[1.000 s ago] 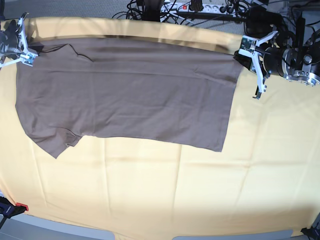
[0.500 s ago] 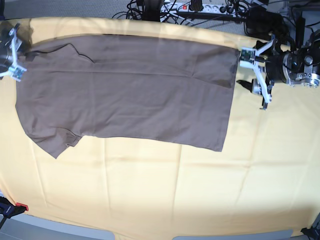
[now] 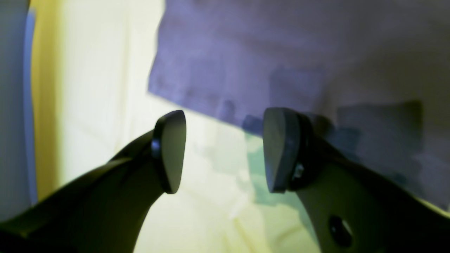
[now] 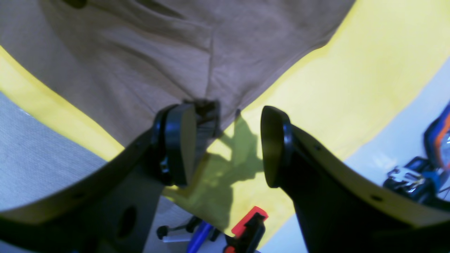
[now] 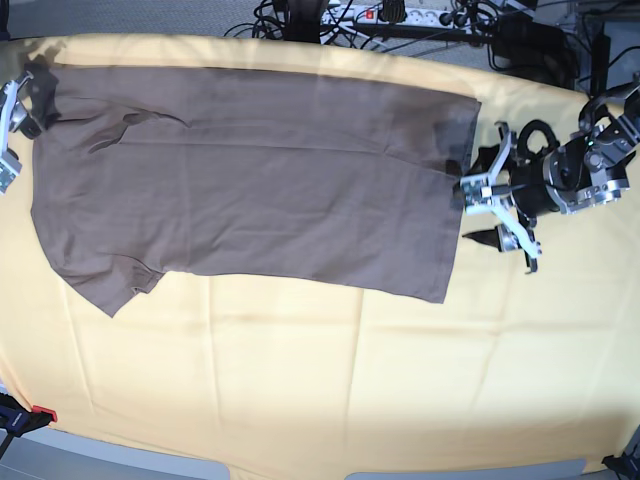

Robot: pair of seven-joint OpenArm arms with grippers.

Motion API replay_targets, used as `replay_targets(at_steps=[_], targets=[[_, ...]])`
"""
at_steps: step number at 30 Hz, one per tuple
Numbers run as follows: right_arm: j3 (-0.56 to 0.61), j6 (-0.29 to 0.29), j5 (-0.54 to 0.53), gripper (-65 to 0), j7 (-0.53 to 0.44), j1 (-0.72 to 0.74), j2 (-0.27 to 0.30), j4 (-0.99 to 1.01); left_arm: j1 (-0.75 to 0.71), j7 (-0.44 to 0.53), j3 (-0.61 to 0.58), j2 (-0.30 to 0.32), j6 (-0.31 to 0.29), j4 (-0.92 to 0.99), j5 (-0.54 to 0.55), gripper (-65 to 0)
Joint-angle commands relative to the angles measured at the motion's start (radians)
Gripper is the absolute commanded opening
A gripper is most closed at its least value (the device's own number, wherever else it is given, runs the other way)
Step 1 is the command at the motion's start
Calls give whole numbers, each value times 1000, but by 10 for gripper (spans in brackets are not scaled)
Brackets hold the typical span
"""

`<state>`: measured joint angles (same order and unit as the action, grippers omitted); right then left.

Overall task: Fold the T-shirt properly
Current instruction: 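Open both grippers and release the shirt edge, then move both grippers to the opposite shirt edge and grasp its corners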

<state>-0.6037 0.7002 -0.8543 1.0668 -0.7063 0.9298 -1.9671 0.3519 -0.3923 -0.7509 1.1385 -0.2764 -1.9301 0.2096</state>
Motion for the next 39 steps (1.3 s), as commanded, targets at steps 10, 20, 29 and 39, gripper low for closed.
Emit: replay_targets(at_steps=[10, 20, 29, 39], targets=[[-13, -53, 1, -328, -86, 5, 12, -7, 23, -32, 388, -288, -90, 404, 377, -299], [-13, -64, 24, -328, -119, 8, 12, -7, 32, -79, 591, -509, -251, 812, 594, -298], [-13, -65, 19, -329, -125, 61, 12, -7, 95, -109, 586, -657, -321, 1012, 579, -299], [-11, -76, 29, -328, -231, 154, -102, 24, 101, -260, 574, -689, -422, 1014, 748, -402]])
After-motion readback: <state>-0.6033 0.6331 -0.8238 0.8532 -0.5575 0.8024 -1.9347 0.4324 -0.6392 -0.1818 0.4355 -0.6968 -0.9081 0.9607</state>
